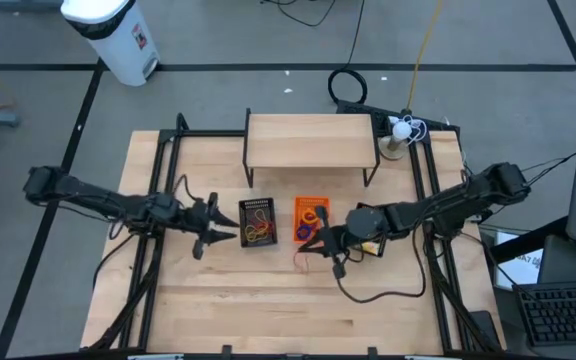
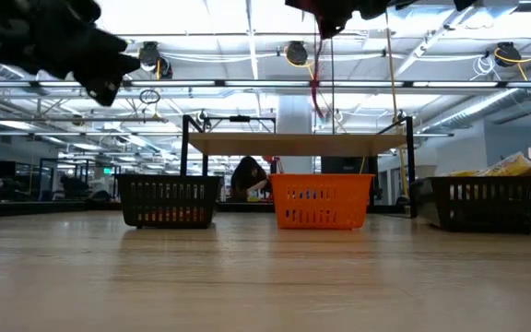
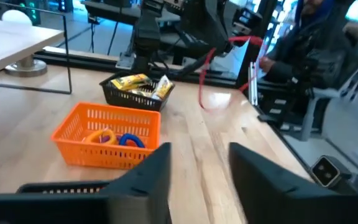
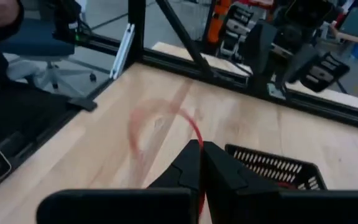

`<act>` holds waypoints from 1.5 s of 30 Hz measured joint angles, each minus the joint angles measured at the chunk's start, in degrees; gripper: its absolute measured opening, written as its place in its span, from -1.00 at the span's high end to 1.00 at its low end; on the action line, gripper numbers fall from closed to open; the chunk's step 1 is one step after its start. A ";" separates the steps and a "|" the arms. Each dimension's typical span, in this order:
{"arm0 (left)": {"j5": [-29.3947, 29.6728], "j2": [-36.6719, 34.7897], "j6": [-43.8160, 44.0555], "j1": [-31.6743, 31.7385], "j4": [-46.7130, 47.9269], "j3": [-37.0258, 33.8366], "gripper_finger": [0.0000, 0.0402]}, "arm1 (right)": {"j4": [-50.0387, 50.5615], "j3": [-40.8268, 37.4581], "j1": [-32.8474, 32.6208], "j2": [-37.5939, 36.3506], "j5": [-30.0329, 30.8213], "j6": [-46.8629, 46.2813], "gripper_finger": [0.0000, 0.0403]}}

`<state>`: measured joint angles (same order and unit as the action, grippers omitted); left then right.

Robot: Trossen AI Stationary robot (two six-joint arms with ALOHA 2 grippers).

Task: Pick & Place Office Desk Supplies
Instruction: Put the red rubber band into the left black bin

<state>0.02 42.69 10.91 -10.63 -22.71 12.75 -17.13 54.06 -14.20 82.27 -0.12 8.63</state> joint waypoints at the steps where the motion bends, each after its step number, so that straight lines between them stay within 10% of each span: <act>1: 0.01 1.92 -0.29 0.00 0.07 1.28 0.15 | -0.49 0.00 0.00 0.09 0.04 0.00 1.00; 16: 5.04 27.21 -0.08 0.06 0.05 22.53 -0.91 | -1.65 0.00 0.34 0.05 9.20 0.27 1.00; 26: 2.62 40.95 -1.77 0.02 0.16 32.03 -0.95 | -0.40 0.00 1.04 0.05 10.81 0.68 1.00; 45: 6.53 44.13 0.38 0.07 -0.49 34.83 -0.71 | 0.73 0.04 2.25 0.05 10.82 -0.11 1.00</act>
<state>6.55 86.82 11.30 -10.57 -23.19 47.57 -16.40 54.11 -11.94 82.32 10.70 8.52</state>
